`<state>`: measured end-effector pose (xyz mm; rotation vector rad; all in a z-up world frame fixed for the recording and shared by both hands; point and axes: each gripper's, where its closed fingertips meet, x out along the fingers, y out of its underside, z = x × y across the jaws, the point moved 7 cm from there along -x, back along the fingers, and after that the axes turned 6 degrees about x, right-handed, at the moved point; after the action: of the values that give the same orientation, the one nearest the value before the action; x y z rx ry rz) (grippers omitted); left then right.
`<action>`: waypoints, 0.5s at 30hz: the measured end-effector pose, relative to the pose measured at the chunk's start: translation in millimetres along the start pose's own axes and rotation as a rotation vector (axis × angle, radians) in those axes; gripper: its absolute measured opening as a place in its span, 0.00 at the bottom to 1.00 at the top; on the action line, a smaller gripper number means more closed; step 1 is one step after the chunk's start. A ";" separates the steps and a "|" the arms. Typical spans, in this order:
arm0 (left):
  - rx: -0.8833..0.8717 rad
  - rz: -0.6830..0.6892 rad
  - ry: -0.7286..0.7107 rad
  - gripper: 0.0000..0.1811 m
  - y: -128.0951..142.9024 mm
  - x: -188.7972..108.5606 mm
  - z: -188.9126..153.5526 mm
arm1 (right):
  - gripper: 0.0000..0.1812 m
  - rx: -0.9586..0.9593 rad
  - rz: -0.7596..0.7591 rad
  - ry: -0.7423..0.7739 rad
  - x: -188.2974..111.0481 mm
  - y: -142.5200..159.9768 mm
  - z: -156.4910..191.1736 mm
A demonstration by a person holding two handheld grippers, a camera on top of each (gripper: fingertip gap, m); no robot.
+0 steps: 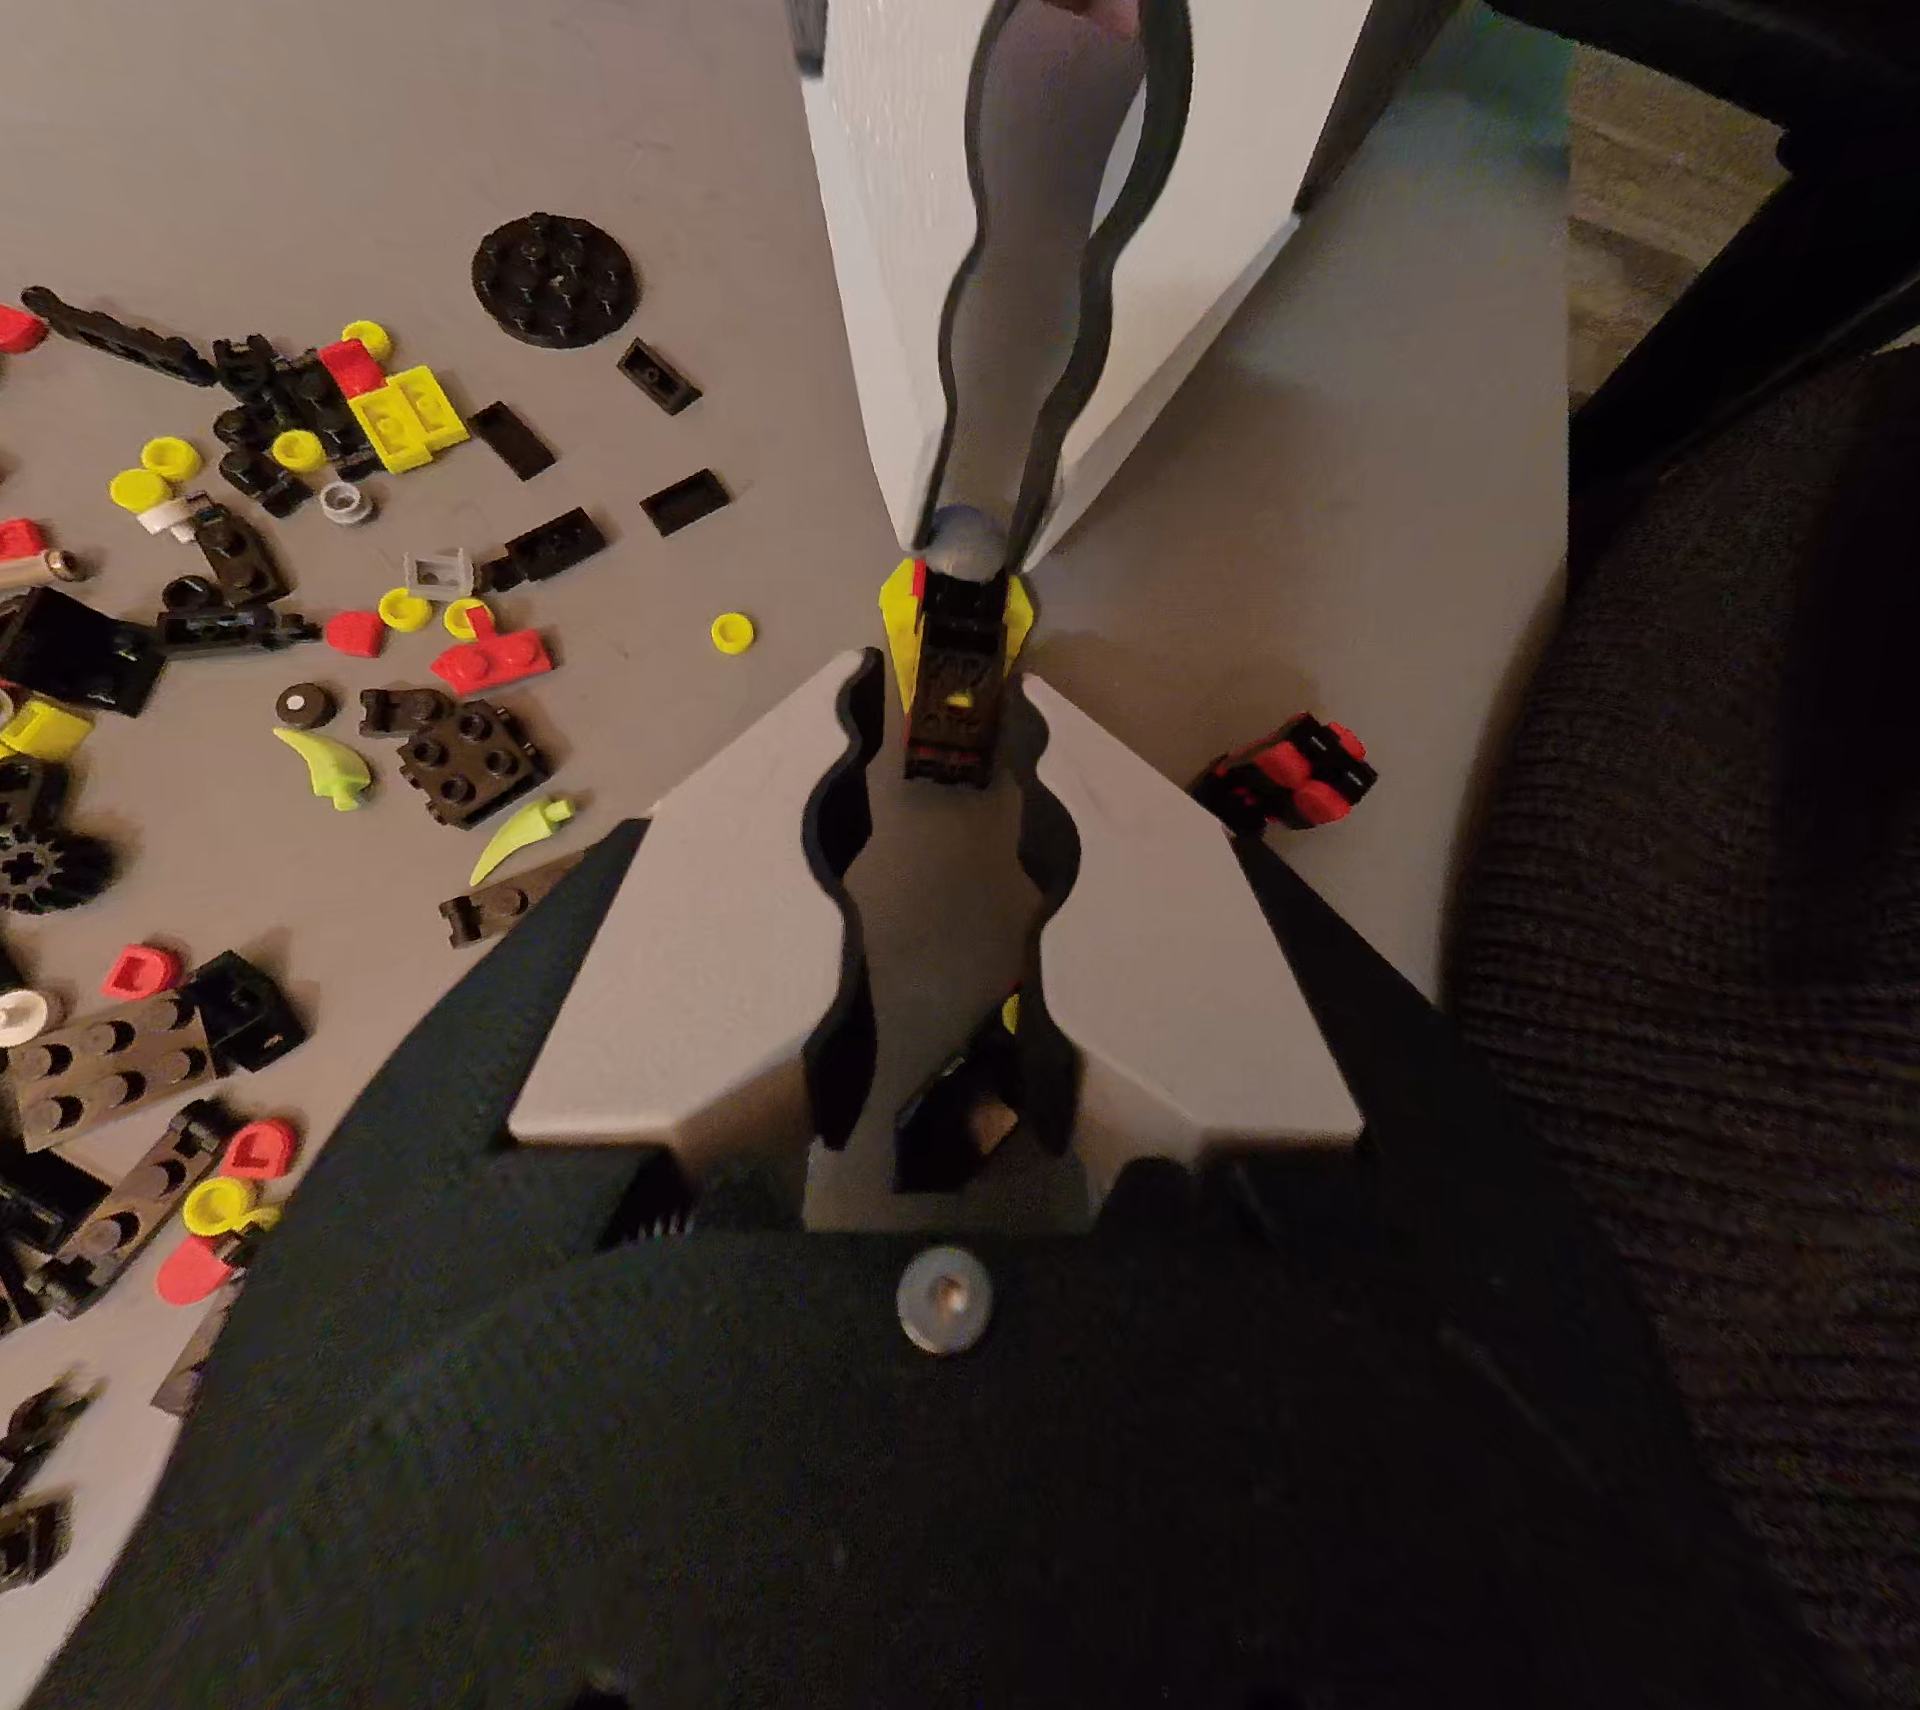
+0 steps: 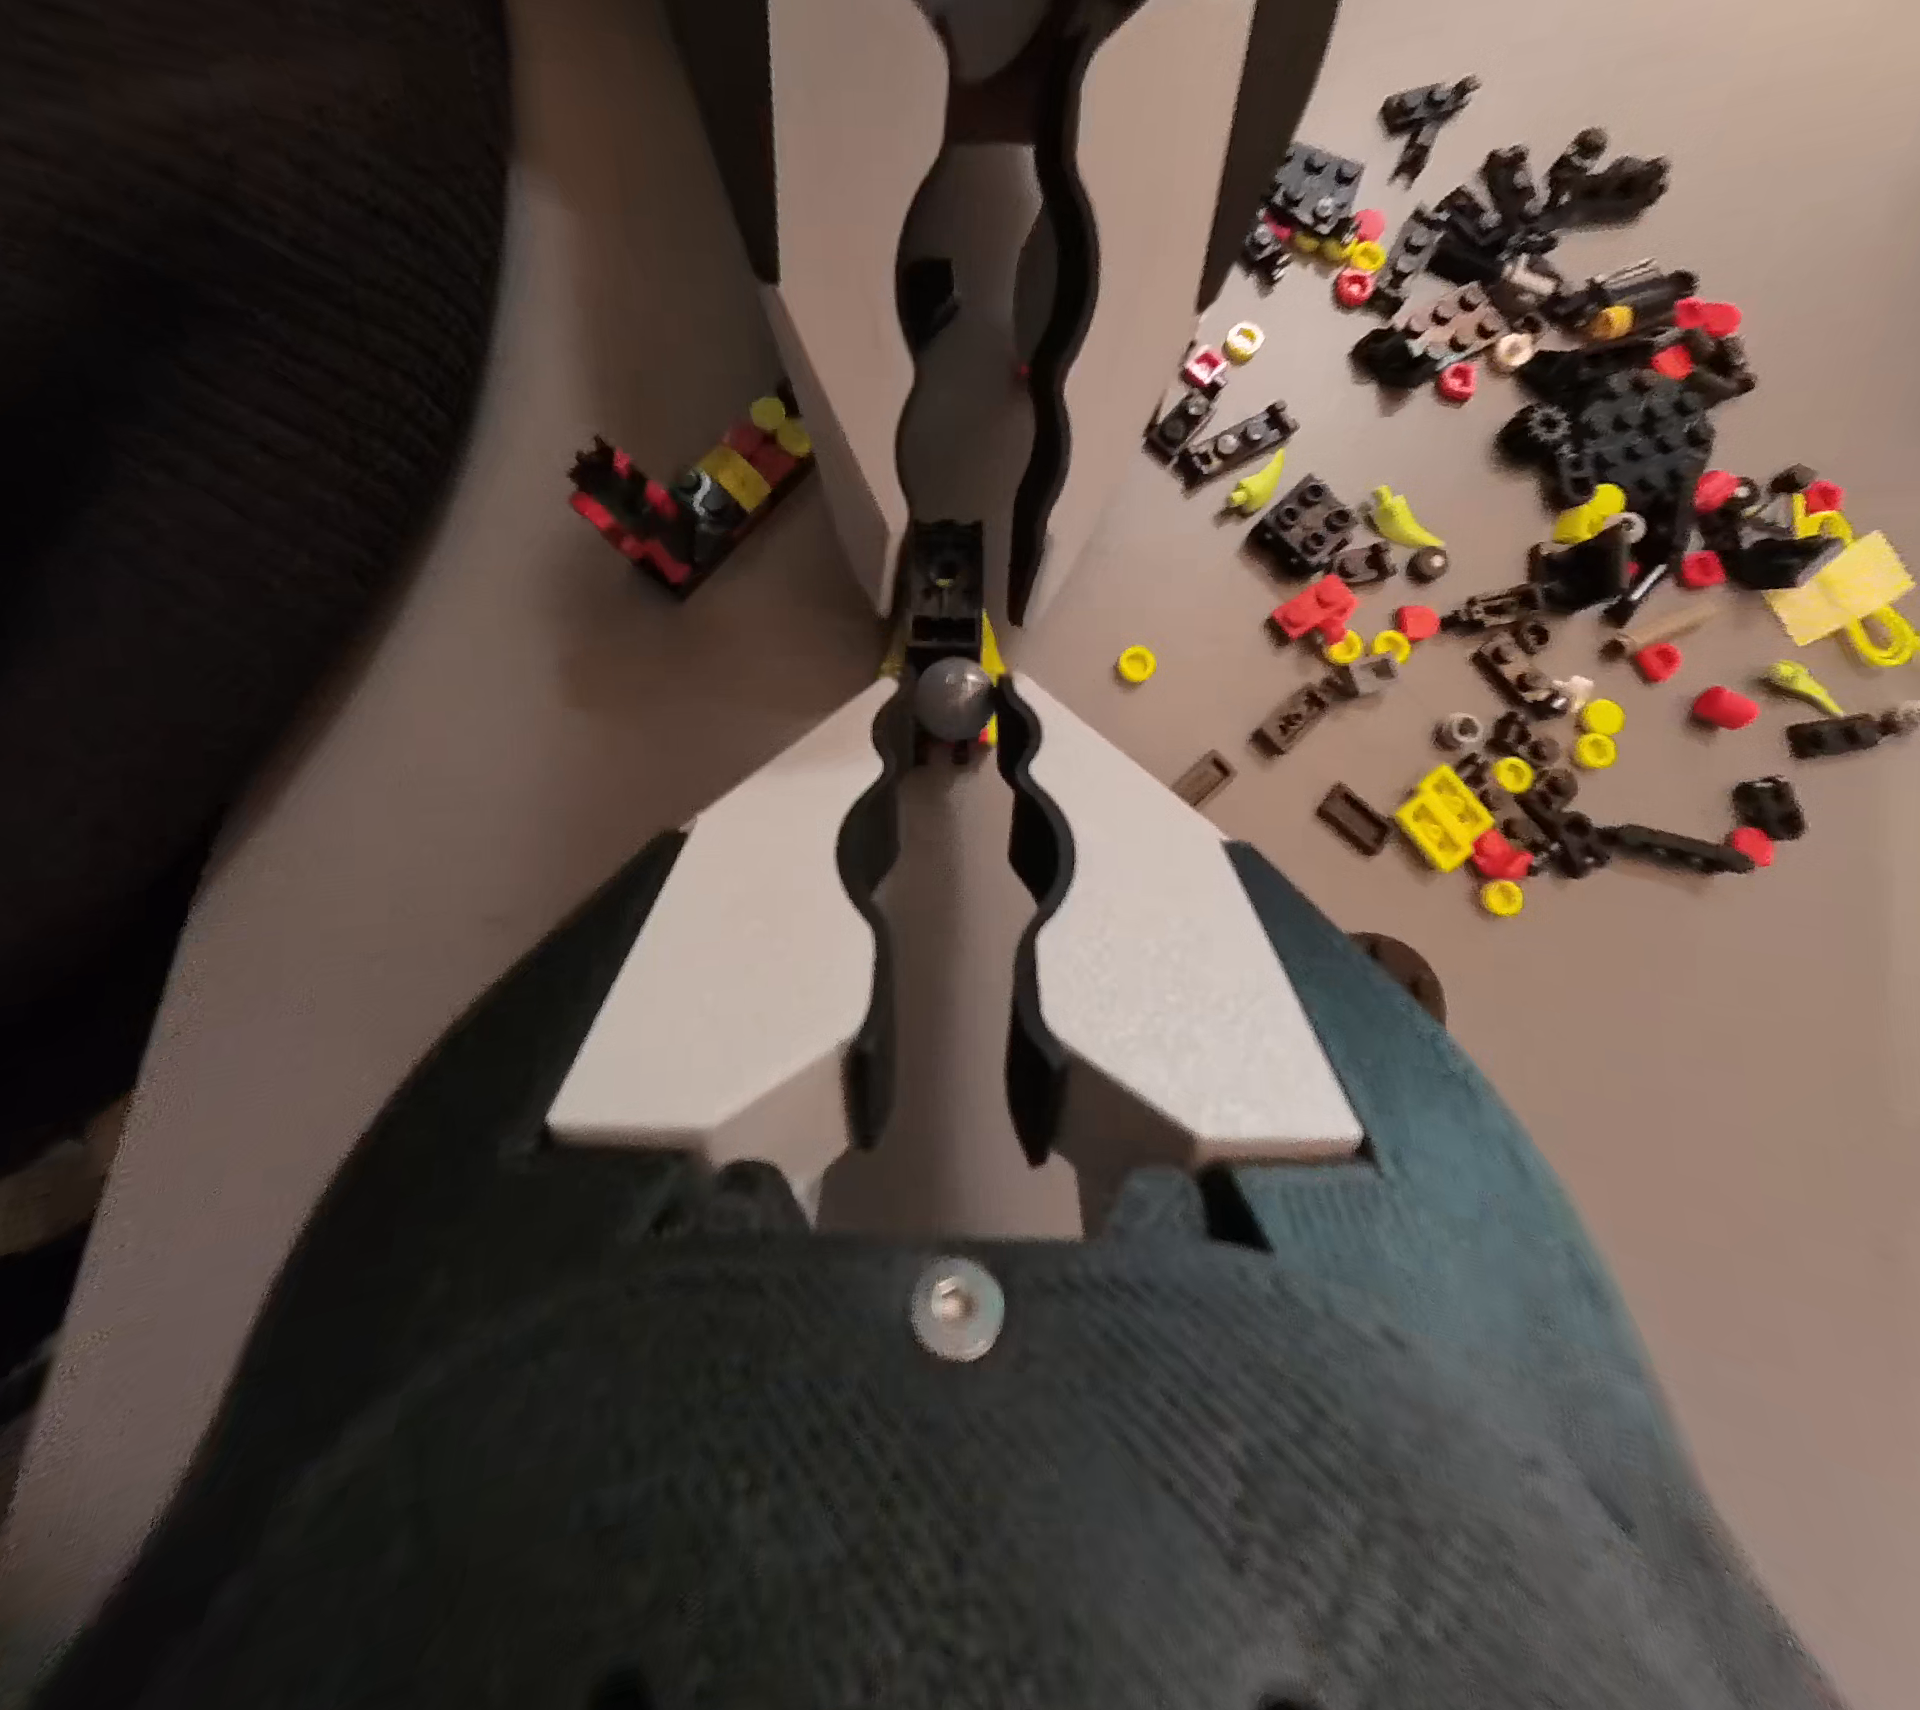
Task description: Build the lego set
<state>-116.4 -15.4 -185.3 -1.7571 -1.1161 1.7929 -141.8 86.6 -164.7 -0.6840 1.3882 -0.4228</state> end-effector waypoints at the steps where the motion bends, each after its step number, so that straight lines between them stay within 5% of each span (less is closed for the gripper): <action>1: -0.005 -0.001 0.003 0.10 0.2 0.0 0.3 | 0.07 -0.013 0.023 0.008 2.3 1.5 -0.4; 15: -0.022 0.003 0.018 0.08 1.7 1.8 0.8 | 0.07 -0.025 0.078 -0.010 9.4 -1.0 -0.4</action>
<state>-117.0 -15.3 -187.9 -1.7851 -1.1312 1.7702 -140.6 79.7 -171.1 -0.6494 1.4082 -0.3403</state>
